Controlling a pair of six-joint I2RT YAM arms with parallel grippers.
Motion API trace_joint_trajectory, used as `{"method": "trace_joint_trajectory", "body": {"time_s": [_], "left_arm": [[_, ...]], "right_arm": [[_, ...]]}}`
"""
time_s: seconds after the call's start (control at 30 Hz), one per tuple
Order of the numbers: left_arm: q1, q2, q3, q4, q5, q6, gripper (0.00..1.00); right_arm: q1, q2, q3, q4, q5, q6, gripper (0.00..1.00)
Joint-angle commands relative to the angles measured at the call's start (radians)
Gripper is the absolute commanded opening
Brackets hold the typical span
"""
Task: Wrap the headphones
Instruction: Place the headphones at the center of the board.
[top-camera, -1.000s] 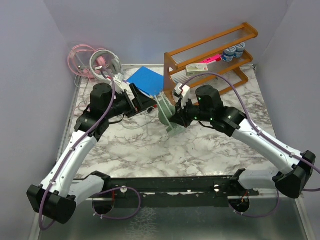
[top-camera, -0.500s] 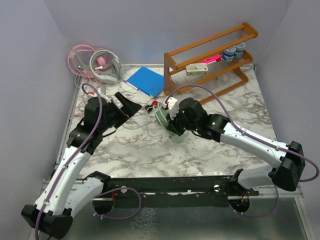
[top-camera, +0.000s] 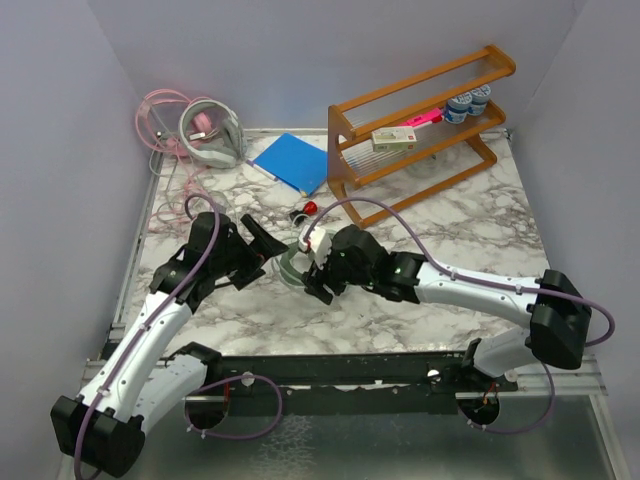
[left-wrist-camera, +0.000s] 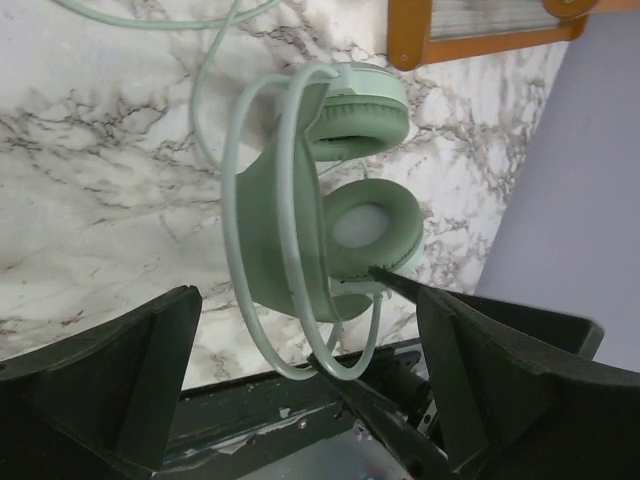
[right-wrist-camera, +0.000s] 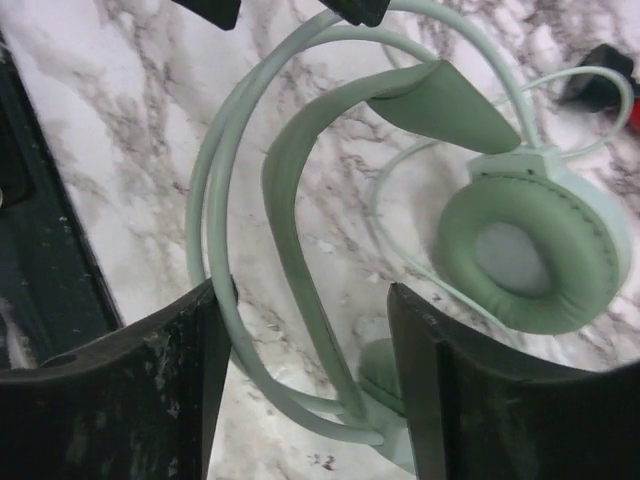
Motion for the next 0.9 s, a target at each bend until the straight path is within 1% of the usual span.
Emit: {"method": "trace_joint_trajectory", "body": {"time_s": [0.0,0.13,0.17,0.23,0.3,0.37,0.43,0.5,0.6,0.63,0.7,0.77,0.87], "left_arm": [[-0.004,-0.018,-0.005,-0.092,-0.041,0.000,0.97],[-0.004,0.003,-0.041,-0.148,-0.049,-0.006,0.95],[-0.006,0.004,-0.052,-0.158,-0.049,-0.011,0.94],[-0.008,0.001,-0.078,-0.163,-0.048,-0.023,0.93],[-0.011,-0.005,-0.108,-0.163,-0.048,-0.035,0.93],[-0.014,-0.006,-0.134,-0.164,-0.051,-0.040,0.92],[-0.016,-0.004,-0.148,-0.164,-0.059,-0.041,0.92],[-0.021,-0.001,-0.158,-0.159,-0.070,-0.050,0.92],[-0.029,0.020,-0.181,-0.127,-0.073,-0.059,0.90],[-0.032,0.031,-0.193,-0.109,-0.070,-0.065,0.90],[-0.046,0.056,-0.220,-0.065,-0.063,-0.080,0.89],[-0.054,0.084,-0.226,-0.033,-0.072,-0.089,0.88],[-0.065,0.124,-0.207,-0.003,-0.101,-0.088,0.87]], "right_arm": [[0.002,0.006,-0.039,0.091,-0.119,0.008,0.77],[0.002,0.006,-0.062,0.103,-0.258,0.005,0.97],[0.002,0.005,-0.066,0.105,-0.296,0.005,1.00],[0.002,0.011,-0.073,0.106,-0.349,0.010,1.00],[0.002,0.026,-0.075,0.111,-0.355,0.026,1.00],[0.006,0.060,-0.072,0.118,-0.322,0.042,1.00],[0.028,0.120,-0.035,0.082,-0.203,0.050,1.00],[0.049,0.164,-0.021,0.070,-0.127,0.038,1.00],[0.053,0.178,-0.050,0.150,-0.004,0.073,1.00],[0.052,0.188,-0.045,0.152,0.032,0.075,1.00],[0.051,0.243,0.010,0.088,0.118,0.074,1.00],[0.052,0.255,0.038,0.085,0.101,0.049,1.00],[0.053,0.187,-0.030,0.195,0.014,0.019,1.00]]}}
